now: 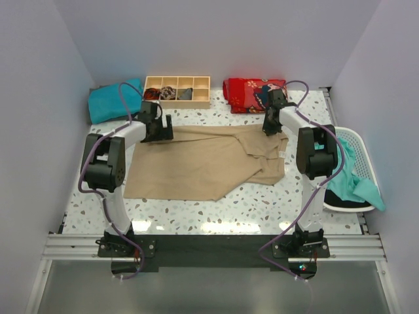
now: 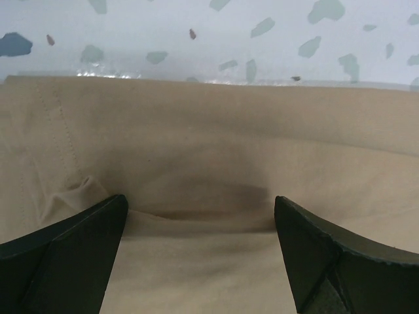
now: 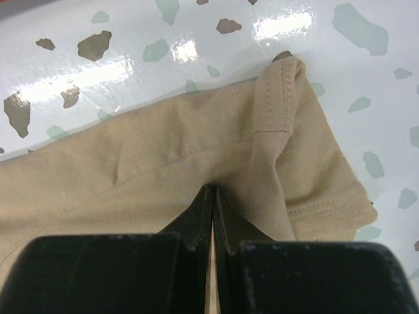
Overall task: Fold and stack the t-shirts
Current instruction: Fold the flattened tshirt in 1/3 of the way
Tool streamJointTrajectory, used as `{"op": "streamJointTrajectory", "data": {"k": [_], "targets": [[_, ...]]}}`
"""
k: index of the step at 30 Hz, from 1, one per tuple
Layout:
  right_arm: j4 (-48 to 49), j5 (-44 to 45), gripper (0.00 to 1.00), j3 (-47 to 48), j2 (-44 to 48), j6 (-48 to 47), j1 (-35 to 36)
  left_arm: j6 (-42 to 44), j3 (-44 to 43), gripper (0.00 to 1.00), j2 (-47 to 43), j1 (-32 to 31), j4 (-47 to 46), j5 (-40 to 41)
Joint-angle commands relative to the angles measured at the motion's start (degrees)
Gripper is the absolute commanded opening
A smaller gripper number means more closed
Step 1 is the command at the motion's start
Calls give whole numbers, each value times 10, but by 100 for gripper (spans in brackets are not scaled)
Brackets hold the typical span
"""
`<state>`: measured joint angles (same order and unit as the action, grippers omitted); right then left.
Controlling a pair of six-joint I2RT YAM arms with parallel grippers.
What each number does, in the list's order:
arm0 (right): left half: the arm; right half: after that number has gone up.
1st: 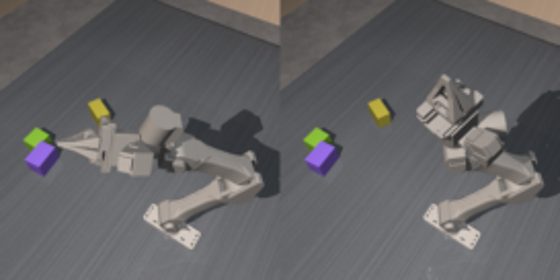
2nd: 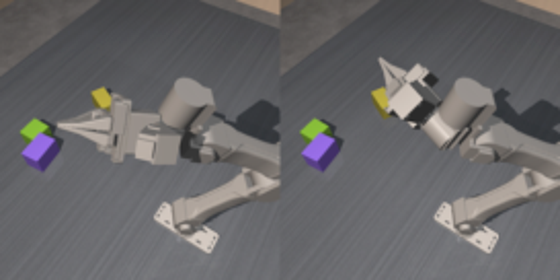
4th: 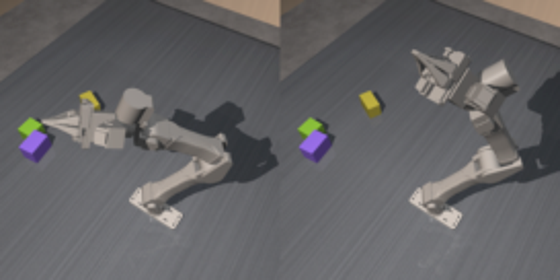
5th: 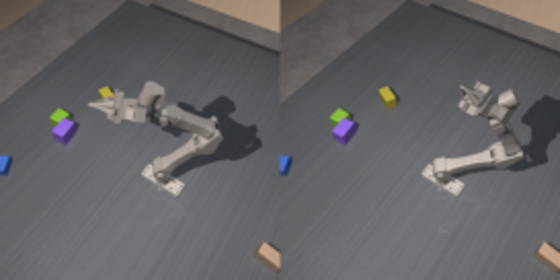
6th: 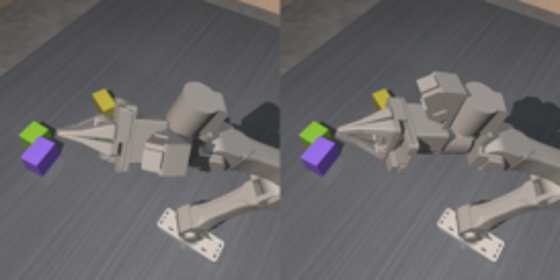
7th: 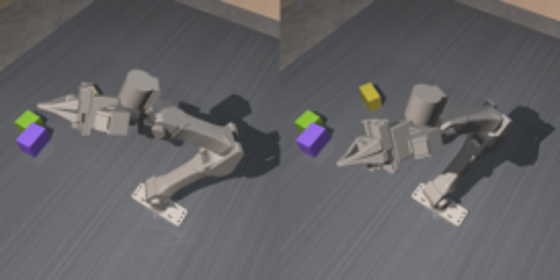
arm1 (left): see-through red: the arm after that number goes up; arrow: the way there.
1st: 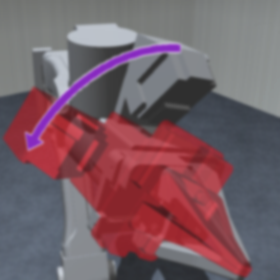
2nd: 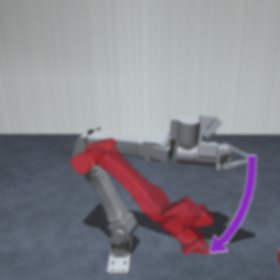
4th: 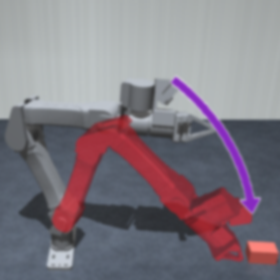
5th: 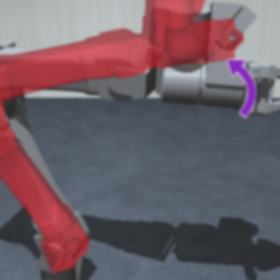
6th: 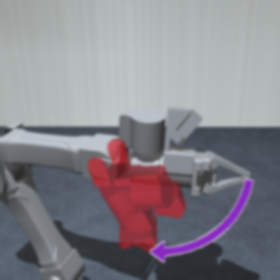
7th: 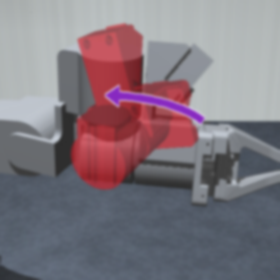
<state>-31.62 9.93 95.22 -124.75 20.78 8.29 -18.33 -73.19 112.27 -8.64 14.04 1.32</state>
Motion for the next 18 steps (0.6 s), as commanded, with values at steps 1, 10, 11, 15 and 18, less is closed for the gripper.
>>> {"op": "streamJointTrajectory", "data": {"k": [1, 10, 11, 15, 18], "targets": [[-27, 19, 0, -1, 6, -6, 0, 29, -13, 100, -21, 6, 98, 67], [-27, 22, 1, -2, 10, -7, 0, 4, 64, 100, -113, 23, 95, 110], [-27, 20, 1, -2, 10, -8, 0, 3, 63, 100, -122, 23, 93, 111], [-19, 9, 1, -8, 23, -10, 0, 2, 46, 100, -122, 25, 71, 91], [-6, -3, 4, -21, 42, -13, 0, 0, 27, 100, -101, 26, 57, 42]]}}
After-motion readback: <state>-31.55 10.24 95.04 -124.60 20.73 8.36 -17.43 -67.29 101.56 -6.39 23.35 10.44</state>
